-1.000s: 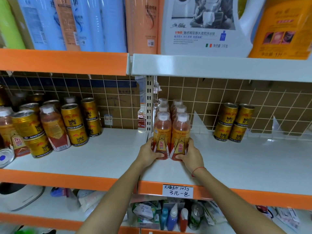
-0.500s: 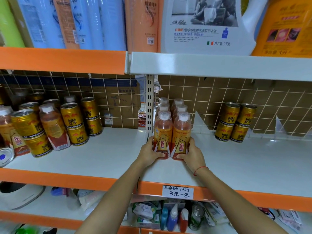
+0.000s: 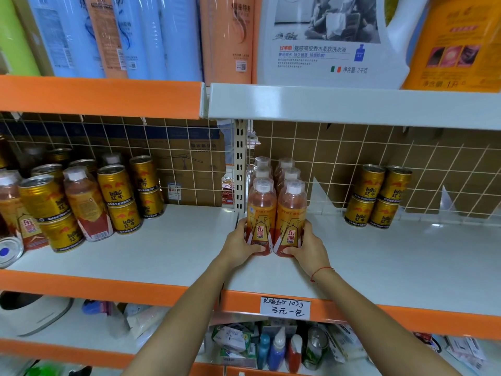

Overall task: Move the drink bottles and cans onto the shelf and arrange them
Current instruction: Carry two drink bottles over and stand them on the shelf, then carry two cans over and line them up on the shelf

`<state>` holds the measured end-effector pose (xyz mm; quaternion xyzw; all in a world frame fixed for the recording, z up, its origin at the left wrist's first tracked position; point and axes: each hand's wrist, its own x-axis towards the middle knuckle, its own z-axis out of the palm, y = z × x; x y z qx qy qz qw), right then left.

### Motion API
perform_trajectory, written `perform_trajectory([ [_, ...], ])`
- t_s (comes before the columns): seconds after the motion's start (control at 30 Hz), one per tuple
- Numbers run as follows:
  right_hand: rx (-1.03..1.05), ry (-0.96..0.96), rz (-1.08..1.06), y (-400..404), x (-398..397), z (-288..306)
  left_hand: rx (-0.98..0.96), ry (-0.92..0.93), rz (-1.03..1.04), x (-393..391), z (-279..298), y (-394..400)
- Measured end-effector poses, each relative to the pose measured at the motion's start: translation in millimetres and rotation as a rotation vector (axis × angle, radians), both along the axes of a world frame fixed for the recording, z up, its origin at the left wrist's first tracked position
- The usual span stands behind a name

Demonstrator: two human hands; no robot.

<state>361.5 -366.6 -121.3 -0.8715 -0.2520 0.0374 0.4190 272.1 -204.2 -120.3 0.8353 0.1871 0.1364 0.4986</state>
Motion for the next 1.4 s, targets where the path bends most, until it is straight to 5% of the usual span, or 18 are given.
perform_trajectory([
  [0.57,0.065,0.005,-0.008,-3.1,-6.9,24.1,-0.042,-0.041,0.086,-9.5,25.3,-15.7],
  [0.83,0.041,-0.156,-0.013,-7.3,-32.4,51.6,0.256,0.021,0.212,-35.3,45.1,-8.6],
  [1.13,0.023,-0.349,-0.184,15.2,-70.8,77.0,0.297,0.004,0.219,-76.4,55.9,19.5],
  [1.4,-0.035,-0.365,-0.071,94.4,-149.0,87.3,0.409,0.005,0.284,-163.3,62.7,87.8],
])
